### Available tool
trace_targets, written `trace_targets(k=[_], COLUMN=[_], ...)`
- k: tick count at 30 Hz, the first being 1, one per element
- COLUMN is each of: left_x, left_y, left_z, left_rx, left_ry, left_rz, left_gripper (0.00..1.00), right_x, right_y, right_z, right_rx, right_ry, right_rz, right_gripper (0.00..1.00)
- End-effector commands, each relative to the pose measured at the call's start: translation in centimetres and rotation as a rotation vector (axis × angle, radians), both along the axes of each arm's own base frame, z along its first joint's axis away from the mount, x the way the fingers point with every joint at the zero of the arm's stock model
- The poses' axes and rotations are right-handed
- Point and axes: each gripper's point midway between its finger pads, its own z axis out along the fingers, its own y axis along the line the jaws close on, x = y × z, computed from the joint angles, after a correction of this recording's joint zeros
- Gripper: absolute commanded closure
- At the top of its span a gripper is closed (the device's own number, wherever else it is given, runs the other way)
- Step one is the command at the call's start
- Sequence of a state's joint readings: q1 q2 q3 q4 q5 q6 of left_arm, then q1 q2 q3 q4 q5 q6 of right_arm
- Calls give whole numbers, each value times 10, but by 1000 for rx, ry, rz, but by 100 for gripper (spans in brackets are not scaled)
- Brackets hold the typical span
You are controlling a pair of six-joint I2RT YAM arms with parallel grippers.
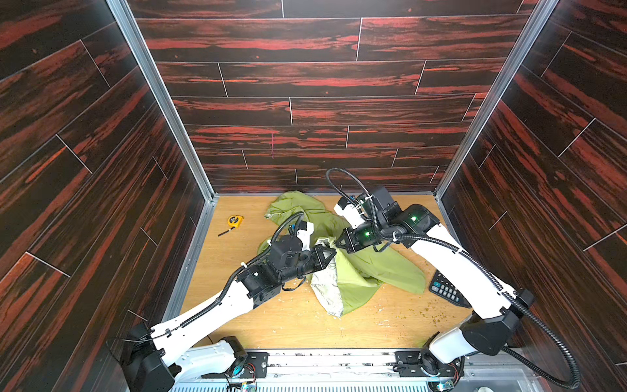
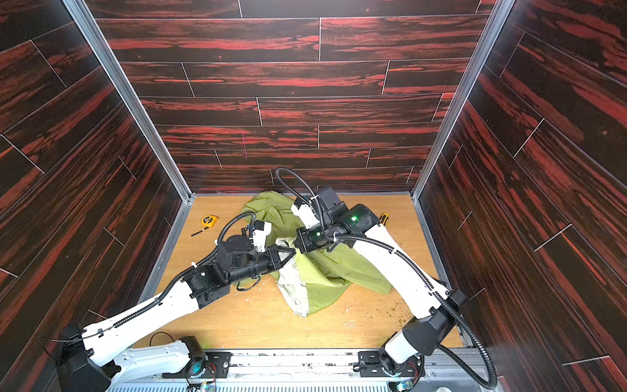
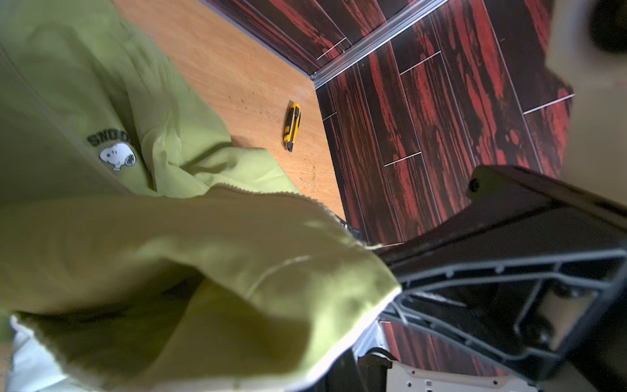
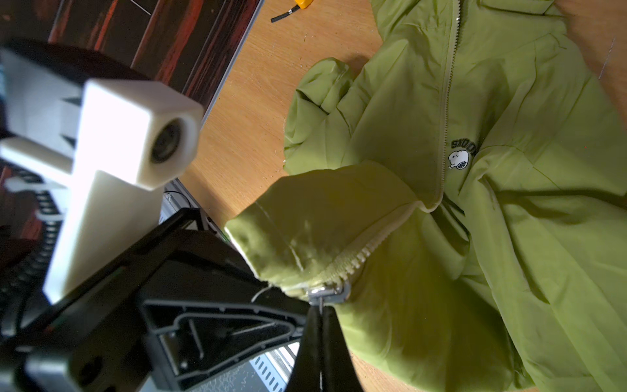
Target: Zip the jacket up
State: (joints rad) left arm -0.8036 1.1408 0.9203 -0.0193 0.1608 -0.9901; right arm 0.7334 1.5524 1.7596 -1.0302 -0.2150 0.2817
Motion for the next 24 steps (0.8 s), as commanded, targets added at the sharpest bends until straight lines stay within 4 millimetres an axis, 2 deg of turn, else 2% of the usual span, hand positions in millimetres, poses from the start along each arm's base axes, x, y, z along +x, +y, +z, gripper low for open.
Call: trace_targets(k=[1,7,12,13,14,17,24], left_x=[-1,-8,-9,-9,-9,-7,1], left_y=[12,29,36,35,33,23,7], left_z=[19,22,21,19,18,14,19], left_rx=[-28,-47,-71,-68,-67,-57,-63], left_ry=[-58,-74,-72,-66,-53,-28,-28], left_rz=[44,84,115,113,109,78,48], left_gripper=[100,100,100,96,85,68,62], right_x=[4,14,9,9,7,5,1], right_y=[-2,-18,-12,-10,-8,-3,-1], right_z=[-8,-27,-23,-23,-22,-18,-19], right_rx=[-10,-65,-20,-14,-2,27,38], right_ry=[19,26,45,51,55,71,83], right_rz=[-22,-94,-69,-65,-58,-48,-46], right_gripper=[100,100,100,100,100,100,100])
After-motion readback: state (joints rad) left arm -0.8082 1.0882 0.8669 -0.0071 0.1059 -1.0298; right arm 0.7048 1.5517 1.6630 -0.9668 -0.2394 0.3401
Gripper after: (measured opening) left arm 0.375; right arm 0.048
